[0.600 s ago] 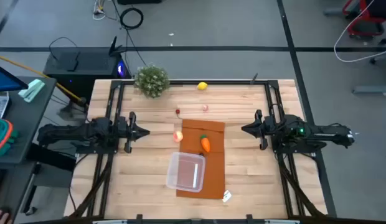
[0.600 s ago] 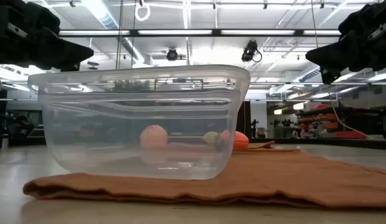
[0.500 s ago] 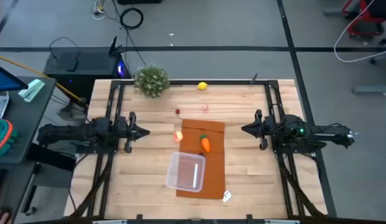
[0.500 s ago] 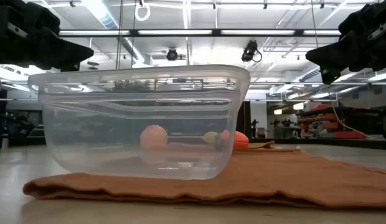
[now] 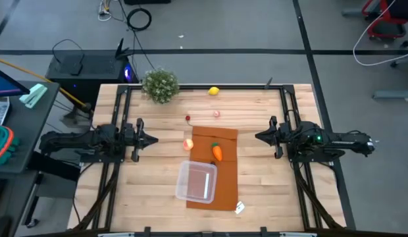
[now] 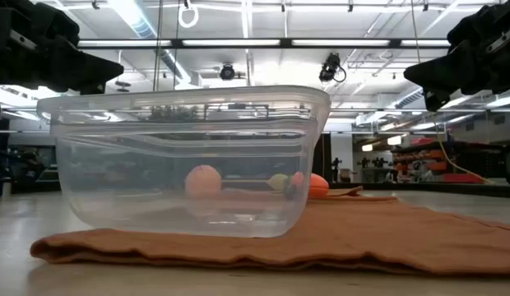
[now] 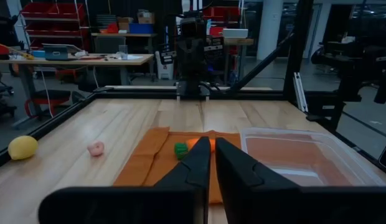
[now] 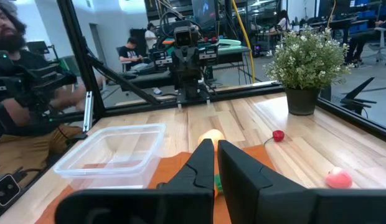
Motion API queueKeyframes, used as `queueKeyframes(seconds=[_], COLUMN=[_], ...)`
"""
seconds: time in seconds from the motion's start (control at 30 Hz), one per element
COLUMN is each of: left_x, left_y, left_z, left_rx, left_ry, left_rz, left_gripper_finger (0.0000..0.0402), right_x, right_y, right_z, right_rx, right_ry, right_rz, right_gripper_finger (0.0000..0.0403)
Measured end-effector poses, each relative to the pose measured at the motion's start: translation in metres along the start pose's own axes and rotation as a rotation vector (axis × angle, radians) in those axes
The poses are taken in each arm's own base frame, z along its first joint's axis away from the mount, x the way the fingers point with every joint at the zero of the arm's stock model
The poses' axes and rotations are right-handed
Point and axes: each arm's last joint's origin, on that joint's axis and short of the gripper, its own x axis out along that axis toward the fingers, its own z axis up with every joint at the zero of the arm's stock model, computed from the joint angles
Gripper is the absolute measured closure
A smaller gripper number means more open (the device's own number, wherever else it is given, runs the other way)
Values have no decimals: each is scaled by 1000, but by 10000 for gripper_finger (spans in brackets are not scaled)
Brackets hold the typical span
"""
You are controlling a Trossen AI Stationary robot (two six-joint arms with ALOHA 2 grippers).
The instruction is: Pick and placing Produce into tupperware
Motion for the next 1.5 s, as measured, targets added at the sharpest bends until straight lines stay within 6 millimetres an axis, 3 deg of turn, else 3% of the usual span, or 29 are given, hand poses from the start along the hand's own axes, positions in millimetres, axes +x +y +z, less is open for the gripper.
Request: queueKeyframes(seconds=[1.5], left_x=[0], left_y=[0], left_z=[0], left_rx=[0], left_ry=[0], left_rz=[0], left_gripper_finger=[369], right_x=[0], right_y=[0], right_z=[0], right_rx=[0], right_ry=[0], right_rz=[0], right_gripper_finger=[403])
